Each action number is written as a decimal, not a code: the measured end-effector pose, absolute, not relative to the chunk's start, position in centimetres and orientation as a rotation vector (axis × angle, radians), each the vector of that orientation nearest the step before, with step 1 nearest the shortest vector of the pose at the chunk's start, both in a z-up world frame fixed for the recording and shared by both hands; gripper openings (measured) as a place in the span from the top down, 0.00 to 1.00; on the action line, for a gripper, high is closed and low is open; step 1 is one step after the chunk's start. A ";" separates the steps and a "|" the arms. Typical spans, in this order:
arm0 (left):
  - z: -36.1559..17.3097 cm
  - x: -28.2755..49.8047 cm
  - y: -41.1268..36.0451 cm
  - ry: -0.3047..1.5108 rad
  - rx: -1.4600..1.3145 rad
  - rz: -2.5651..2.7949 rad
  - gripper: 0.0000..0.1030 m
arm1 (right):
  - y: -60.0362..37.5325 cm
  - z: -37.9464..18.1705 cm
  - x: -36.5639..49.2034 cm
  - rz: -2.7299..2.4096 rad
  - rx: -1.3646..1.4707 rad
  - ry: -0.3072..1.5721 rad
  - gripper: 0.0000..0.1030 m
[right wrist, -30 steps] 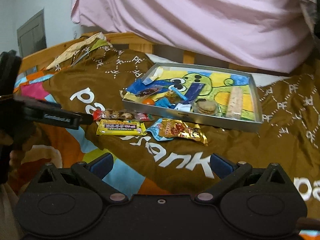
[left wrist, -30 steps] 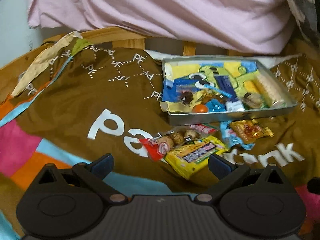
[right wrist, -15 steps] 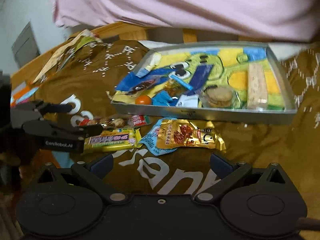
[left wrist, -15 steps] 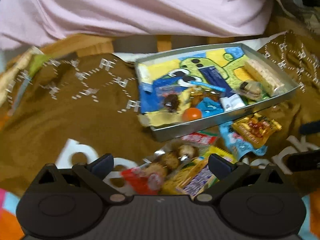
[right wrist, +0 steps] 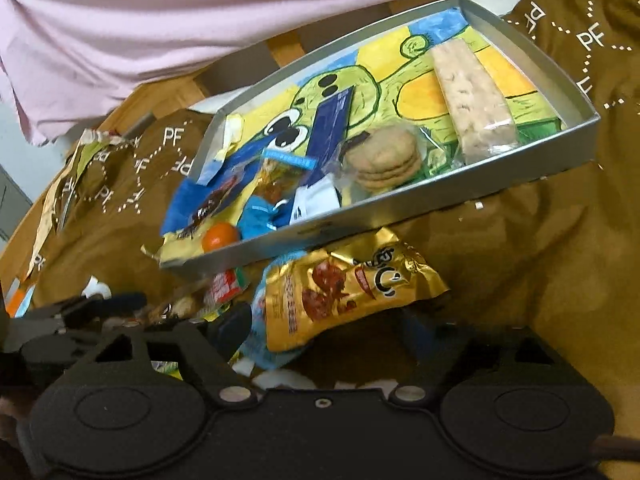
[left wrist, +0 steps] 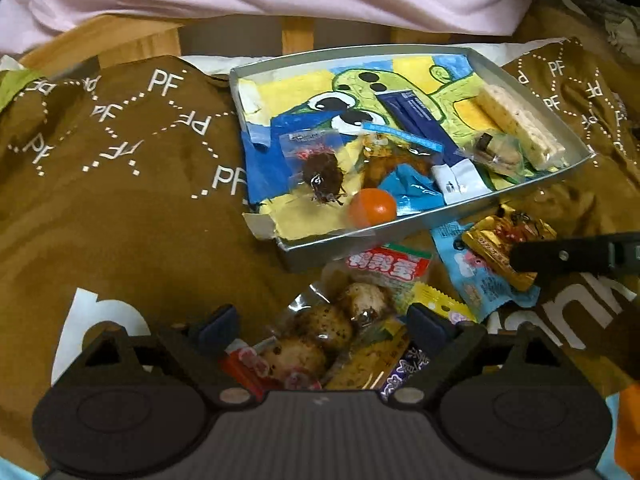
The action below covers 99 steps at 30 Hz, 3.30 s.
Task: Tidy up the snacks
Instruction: 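Reach the left tool to the quail-egg bag while the right tool reaches the gold snack bag, then grasp the quail-egg bag with the left tool while the right tool grasps the gold snack bag, then carry the quail-egg bag and gold snack bag into the tray and open both tools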
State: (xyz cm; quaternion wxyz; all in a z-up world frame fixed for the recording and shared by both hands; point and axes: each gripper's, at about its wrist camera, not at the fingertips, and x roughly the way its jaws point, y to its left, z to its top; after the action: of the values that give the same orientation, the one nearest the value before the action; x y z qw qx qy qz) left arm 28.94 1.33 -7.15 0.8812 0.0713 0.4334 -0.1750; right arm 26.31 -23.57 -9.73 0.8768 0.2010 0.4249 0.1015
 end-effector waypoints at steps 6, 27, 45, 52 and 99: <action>-6.5 29.1 2.1 0.934 0.056 -0.386 0.28 | -23.5 -10.0 26.5 0.166 0.412 0.882 0.60; -6.2 27.5 2.4 1.020 -0.077 -0.373 0.34 | -23.8 -8.4 24.4 0.259 0.501 1.008 0.77; -6.5 27.7 2.9 1.042 -0.199 -0.360 0.42 | -25.1 -10.7 26.4 0.219 0.620 0.947 0.75; -5.8 25.5 3.5 1.058 -0.269 -0.344 0.50 | -24.2 -9.0 25.2 0.222 0.512 0.941 0.80; -4.3 22.3 3.9 0.981 -0.313 -0.352 0.54 | -20.3 -5.3 22.1 0.329 0.178 0.746 0.84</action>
State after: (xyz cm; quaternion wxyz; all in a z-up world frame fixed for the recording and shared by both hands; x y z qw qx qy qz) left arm 22.32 3.90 -4.26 0.8555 -0.1489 0.4667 -0.1675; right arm 22.11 -20.34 -5.33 0.9142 0.0866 0.3623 0.1600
